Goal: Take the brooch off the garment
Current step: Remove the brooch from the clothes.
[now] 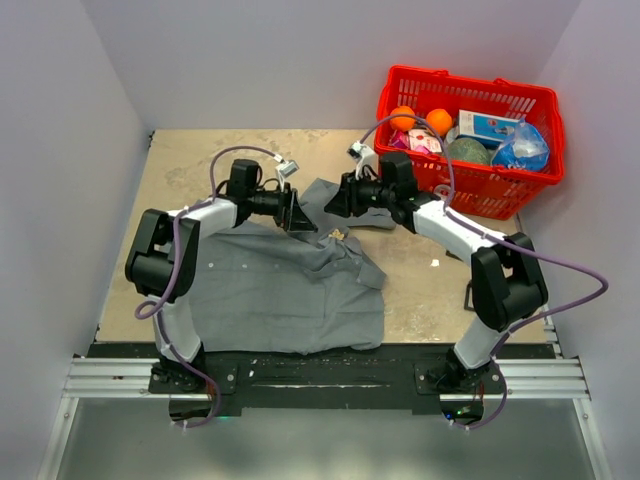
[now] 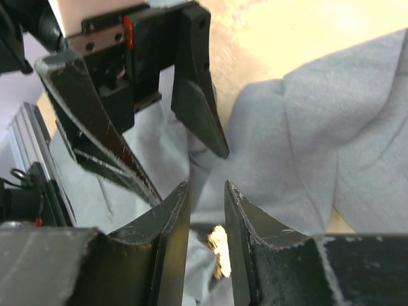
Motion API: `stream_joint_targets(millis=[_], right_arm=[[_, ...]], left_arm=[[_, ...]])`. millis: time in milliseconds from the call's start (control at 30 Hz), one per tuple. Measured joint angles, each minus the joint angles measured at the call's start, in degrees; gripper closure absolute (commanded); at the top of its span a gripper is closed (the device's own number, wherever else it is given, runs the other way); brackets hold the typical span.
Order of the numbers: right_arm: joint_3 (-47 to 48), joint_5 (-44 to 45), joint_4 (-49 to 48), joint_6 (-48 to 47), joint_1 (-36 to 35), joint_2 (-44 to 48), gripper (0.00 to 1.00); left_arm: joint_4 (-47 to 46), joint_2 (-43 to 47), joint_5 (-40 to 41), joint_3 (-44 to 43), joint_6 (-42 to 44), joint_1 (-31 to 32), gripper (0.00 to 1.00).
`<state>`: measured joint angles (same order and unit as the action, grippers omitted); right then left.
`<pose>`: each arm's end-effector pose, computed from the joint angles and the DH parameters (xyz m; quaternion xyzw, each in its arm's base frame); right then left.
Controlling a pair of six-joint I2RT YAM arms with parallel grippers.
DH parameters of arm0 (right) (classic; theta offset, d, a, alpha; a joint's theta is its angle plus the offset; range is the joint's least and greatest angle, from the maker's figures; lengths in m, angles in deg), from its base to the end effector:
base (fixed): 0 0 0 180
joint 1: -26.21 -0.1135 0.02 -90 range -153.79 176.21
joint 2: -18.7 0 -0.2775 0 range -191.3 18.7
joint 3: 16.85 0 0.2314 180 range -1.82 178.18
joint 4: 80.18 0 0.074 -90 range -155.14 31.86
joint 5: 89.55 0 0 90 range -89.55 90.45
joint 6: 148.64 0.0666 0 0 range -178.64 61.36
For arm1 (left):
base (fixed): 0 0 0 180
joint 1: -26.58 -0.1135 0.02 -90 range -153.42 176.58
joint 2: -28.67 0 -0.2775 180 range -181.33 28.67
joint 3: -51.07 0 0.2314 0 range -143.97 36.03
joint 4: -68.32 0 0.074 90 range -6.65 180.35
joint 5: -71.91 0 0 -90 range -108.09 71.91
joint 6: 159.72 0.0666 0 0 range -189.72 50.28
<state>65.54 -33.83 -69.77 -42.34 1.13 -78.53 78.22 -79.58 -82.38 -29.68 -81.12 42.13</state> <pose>0.3421 0.2015 0.2745 -0.2191 0.7926 0.4136 0.3907 0.3634 -0.1634 0.2077 0.2631 0.7500 -0.5513 0.2537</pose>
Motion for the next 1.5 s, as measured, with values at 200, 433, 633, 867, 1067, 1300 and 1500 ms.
stream_joint_targets(millis=[200,433,633,867,1067,1300,1500], right_arm=[[2.0,-1.5,9.5,-5.7,1.7,-0.1,0.63],[2.1,-3.7,15.5,-7.7,2.3,-2.1,0.54],[2.1,-4.5,17.9,-8.3,2.3,-2.6,0.54],[2.1,-5.3,20.3,-8.8,2.3,-4.2,0.59],[2.1,-6.0,20.6,-8.8,2.7,-4.2,0.70],[1.9,-8.2,20.5,-8.9,3.8,-4.4,0.81],[1.5,-10.7,20.4,-9.2,4.0,-4.4,0.97]], left_arm=[[-0.4,-2.7,0.0,-2.1,-0.8,0.4,0.21],[-0.9,-2.8,0.0,-2.3,-1.6,0.4,0.21],[-1.8,-2.8,0.0,-2.3,-3.0,0.5,0.21],[-2.7,-2.8,0.0,-2.3,-3.2,0.7,0.21],[-3.1,-2.8,0.0,-2.3,-4.1,0.7,0.21],[-3.7,-2.8,0.0,-2.2,-4.3,0.8,0.21],[-4.9,-2.8,0.0,-2.2,-4.6,2.1,0.20]])
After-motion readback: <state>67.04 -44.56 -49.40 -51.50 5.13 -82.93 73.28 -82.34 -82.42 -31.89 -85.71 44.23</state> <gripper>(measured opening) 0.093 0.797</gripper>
